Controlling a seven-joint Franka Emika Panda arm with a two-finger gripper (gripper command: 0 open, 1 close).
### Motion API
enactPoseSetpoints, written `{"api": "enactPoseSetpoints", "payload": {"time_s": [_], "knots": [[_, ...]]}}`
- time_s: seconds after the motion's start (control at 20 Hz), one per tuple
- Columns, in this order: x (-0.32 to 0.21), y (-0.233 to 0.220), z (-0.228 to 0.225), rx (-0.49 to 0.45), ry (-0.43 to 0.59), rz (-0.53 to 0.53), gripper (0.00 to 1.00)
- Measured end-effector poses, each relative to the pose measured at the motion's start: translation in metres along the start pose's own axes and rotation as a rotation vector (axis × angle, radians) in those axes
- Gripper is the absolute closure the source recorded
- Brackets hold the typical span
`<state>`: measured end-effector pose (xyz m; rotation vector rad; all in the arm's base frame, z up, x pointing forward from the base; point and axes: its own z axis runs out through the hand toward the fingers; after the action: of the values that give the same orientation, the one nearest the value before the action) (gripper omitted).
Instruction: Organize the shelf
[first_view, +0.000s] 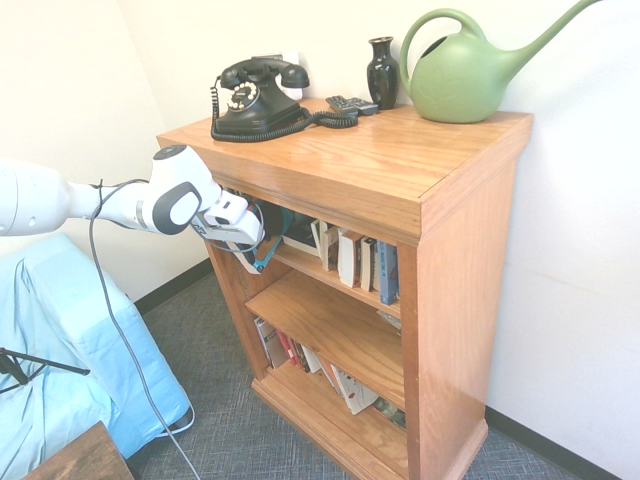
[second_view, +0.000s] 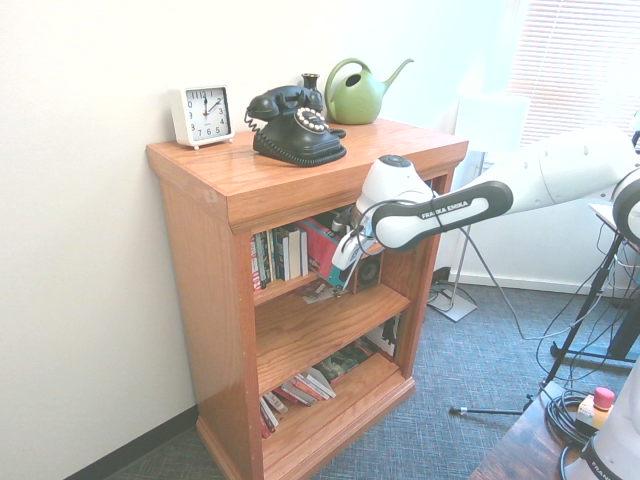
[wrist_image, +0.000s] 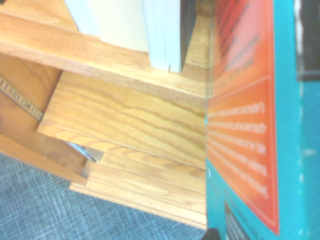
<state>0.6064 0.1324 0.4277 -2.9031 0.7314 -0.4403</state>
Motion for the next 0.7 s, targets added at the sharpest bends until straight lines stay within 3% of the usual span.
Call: {"api": "enactPoseSetpoints", "payload": {"time_s": [0.05, 0.1, 0.7], "knots": [[0.0016, 0.0, 0.0004, -0.001, 0.005, 0.0, 1.0], [0.0028, 0.0006, 0.0005, -0.002, 0.008, 0.0, 0.0], [0.0112, -0.0087, 0.0013, -0.004, 0.034, 0.007, 0.0]]}}
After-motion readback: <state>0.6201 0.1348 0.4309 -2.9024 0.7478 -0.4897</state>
